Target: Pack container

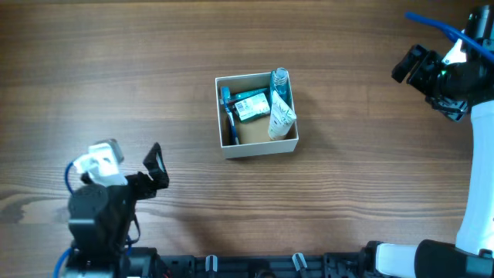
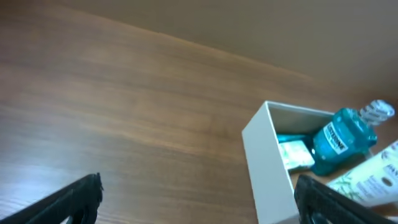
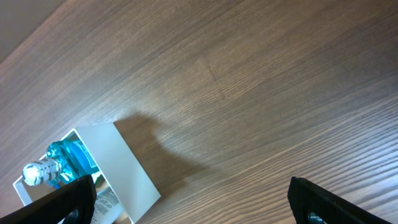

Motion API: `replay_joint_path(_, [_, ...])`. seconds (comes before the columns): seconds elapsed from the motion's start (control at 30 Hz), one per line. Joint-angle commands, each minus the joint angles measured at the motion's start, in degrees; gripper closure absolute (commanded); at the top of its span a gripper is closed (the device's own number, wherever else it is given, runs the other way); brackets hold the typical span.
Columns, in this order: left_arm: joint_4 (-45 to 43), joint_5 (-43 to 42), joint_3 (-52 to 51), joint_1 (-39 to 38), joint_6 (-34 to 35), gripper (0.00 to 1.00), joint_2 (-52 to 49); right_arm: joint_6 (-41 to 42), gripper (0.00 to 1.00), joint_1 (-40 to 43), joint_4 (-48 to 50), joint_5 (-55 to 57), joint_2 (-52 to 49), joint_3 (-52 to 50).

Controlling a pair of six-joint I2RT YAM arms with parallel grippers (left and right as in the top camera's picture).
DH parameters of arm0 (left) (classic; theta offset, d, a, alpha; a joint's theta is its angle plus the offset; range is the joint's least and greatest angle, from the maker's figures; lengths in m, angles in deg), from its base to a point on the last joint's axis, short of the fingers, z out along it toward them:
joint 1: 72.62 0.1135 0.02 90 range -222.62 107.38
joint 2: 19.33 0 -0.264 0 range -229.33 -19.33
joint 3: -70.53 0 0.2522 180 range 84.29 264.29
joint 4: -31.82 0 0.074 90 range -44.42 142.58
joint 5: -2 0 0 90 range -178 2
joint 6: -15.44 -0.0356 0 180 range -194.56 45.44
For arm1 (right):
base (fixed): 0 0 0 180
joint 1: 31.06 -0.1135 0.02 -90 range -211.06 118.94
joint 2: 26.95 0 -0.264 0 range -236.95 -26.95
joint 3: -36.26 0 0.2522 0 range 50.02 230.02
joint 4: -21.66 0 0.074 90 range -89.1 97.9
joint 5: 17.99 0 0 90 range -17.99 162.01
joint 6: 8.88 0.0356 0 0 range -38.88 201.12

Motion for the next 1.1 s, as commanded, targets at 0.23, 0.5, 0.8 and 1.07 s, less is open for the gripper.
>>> replay_joint_path(0.23, [-5.4, -5.6, -23.3, 0.6, -1.3, 0.0, 19.6, 0.6, 0.0, 0.1, 0.1, -0.5, 0.0, 0.2])
replay_joint_path(0.5, [-5.6, -5.6, -23.3, 0.6, -1.2, 0.0, 19.9, 0.6, 0.0, 0.1, 0.1, -0.5, 0.0, 0.2])
replay_joint_path(0.8, [-5.6, -5.6, -23.3, 0.6, -1.2, 0.0, 19.9, 0.6, 0.0, 0.1, 0.1, -0.5, 0.0, 0.2])
replay_joint_path(1.07, [-5.6, -5.6, -23.3, 0.6, -1.3, 0.0, 19.9, 0.5, 0.0, 0.7, 0.3, -0.3, -0.1, 0.2])
